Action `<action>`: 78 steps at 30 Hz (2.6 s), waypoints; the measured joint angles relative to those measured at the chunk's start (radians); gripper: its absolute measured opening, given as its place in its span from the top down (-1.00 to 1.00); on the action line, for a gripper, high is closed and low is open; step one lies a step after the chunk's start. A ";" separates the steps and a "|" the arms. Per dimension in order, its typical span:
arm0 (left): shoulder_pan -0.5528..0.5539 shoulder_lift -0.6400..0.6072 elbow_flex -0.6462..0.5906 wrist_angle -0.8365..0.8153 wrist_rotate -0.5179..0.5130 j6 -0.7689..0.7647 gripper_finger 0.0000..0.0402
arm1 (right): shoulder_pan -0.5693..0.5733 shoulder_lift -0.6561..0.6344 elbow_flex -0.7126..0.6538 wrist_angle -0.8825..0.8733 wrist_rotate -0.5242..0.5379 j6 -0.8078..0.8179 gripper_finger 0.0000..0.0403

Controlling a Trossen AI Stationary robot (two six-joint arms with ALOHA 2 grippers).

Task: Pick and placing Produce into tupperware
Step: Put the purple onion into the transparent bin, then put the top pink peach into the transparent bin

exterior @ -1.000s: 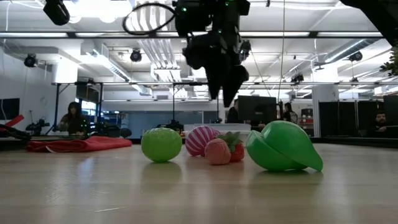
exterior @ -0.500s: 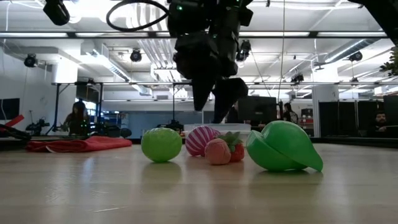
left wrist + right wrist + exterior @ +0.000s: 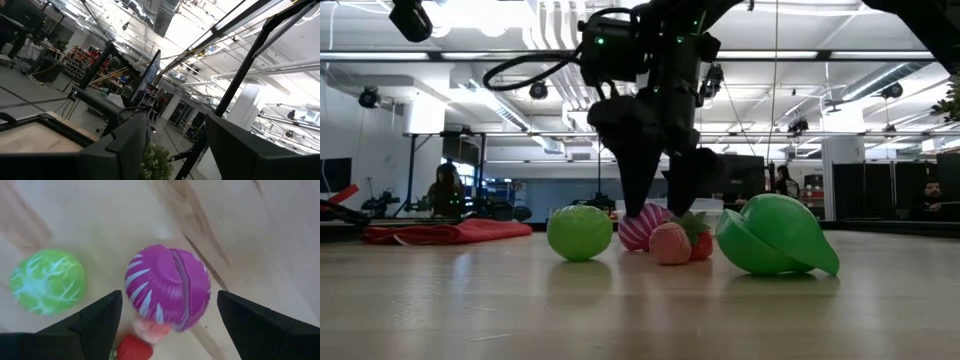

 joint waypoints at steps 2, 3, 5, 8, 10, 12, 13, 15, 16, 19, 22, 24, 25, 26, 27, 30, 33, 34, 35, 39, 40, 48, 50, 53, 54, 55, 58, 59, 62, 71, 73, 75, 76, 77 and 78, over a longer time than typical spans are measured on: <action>0.000 0.000 0.000 0.000 0.000 0.000 0.04 | 0.000 0.008 0.000 0.007 0.008 0.001 -0.56; 0.000 0.000 0.000 0.000 0.000 0.000 0.04 | 0.000 0.011 0.000 0.018 0.007 0.005 -0.55; 0.000 0.000 0.000 -0.001 0.000 0.000 0.04 | 0.000 0.013 0.000 0.033 0.006 0.010 -0.54; 0.000 0.000 0.000 -0.001 0.000 0.000 0.04 | 0.000 0.028 0.001 0.041 0.006 0.010 -0.54; 0.000 0.000 0.000 0.000 0.000 0.000 0.04 | 0.000 0.045 0.001 0.052 0.005 0.011 -0.54; 0.000 0.000 0.000 -0.002 0.000 -0.012 0.04 | 0.000 0.056 0.011 0.051 -0.001 0.010 -0.53; 0.000 0.000 0.000 -0.002 0.001 -0.022 0.04 | 0.001 0.059 0.015 0.053 -0.001 0.010 -0.52; 0.000 0.000 0.000 -0.007 0.001 -0.024 0.04 | 0.002 0.065 0.016 0.052 0.006 0.010 -0.49; 0.000 0.001 0.000 -0.007 0.001 -0.024 0.04 | 0.003 0.064 0.016 0.051 0.007 0.009 -0.47; 0.000 0.001 0.000 -0.006 0.001 -0.024 0.04 | 0.002 0.054 0.014 0.049 0.007 0.007 -0.37; 0.000 0.001 0.000 -0.007 0.001 -0.024 0.04 | 0.002 0.032 0.014 0.036 0.026 -0.007 -0.20; 0.000 0.001 0.000 -0.007 0.001 -0.023 0.04 | 0.002 0.023 0.015 0.036 0.038 -0.016 -0.12; 0.000 0.001 0.000 -0.007 0.001 -0.023 0.04 | 0.000 0.023 0.015 0.036 0.032 -0.020 -0.12; 0.000 0.001 0.000 -0.007 0.001 -0.023 0.04 | -0.002 0.023 0.014 0.036 0.019 -0.027 -0.12; 0.000 0.001 0.000 -0.007 0.001 -0.023 0.04 | -0.002 0.024 0.014 0.036 0.001 -0.033 -0.12; 0.000 0.001 0.000 -0.008 0.001 -0.023 0.04 | -0.003 0.009 0.019 0.024 -0.017 -0.036 -0.18; 0.000 0.001 0.000 -0.008 0.001 -0.023 0.04 | -0.005 -0.025 0.075 -0.075 0.061 -0.060 -0.30; 0.000 0.001 0.000 -0.008 0.001 -0.023 0.04 | -0.010 -0.037 0.102 -0.113 0.104 -0.074 -0.31; 0.000 0.001 0.000 -0.009 0.001 -0.023 0.04 | -0.018 -0.048 0.131 -0.146 0.145 -0.090 -0.31; 0.000 0.000 0.000 -0.009 0.001 -0.021 0.04 | -0.089 -0.072 0.249 -0.230 0.288 -0.135 -0.23; 0.000 0.000 0.000 -0.009 0.001 -0.019 0.04 | -0.116 -0.072 0.279 -0.242 0.310 -0.146 -0.21; 0.000 0.000 0.000 -0.009 0.001 -0.016 0.04 | -0.339 -0.058 0.320 -0.245 0.260 -0.204 -0.24; 0.000 0.000 0.000 -0.009 0.001 -0.016 0.04 | -0.368 -0.040 0.306 -0.267 0.238 -0.227 -0.24; 0.000 0.000 0.000 -0.009 0.001 -0.016 0.04 | -0.378 -0.008 0.279 -0.269 0.214 -0.253 -0.25; 0.000 0.000 0.000 -0.009 0.001 -0.016 0.04 | -0.378 0.003 0.272 -0.257 0.211 -0.263 -0.25; 0.000 0.000 0.000 -0.009 0.001 -0.015 0.04 | -0.377 0.012 0.266 -0.240 0.211 -0.272 -0.25; 0.000 0.000 0.000 -0.009 0.001 -0.013 0.04 | -0.380 0.046 0.267 -0.213 0.211 -0.282 -0.23; 0.000 0.000 0.000 -0.009 0.001 -0.013 0.04 | -0.384 0.059 0.271 -0.213 0.212 -0.282 -0.23; 0.000 0.000 0.000 -0.009 0.001 -0.013 0.04 | -0.392 0.084 0.276 -0.217 0.240 -0.282 -0.25; 0.000 0.000 0.000 -0.009 0.000 -0.013 0.04 | -0.388 0.082 0.281 -0.219 0.250 -0.298 -0.54; 0.000 0.000 0.000 -0.009 0.000 -0.013 0.04 | -0.388 0.082 0.289 -0.224 0.250 -0.297 -0.60; 0.000 0.000 0.000 -0.009 0.000 0.001 0.04 | -0.388 0.082 0.301 -0.229 0.251 -0.297 -0.64; 0.000 0.000 0.000 -0.009 0.000 0.006 0.04 | -0.388 0.082 0.313 -0.241 0.250 -0.297 -0.66; 0.000 0.000 0.000 -0.009 0.000 0.008 0.04 | -0.386 0.077 0.326 -0.262 0.244 -0.298 -0.66; 0.000 0.000 0.000 -0.009 0.000 0.008 0.04 | -0.381 0.072 0.339 -0.291 0.237 -0.305 -0.67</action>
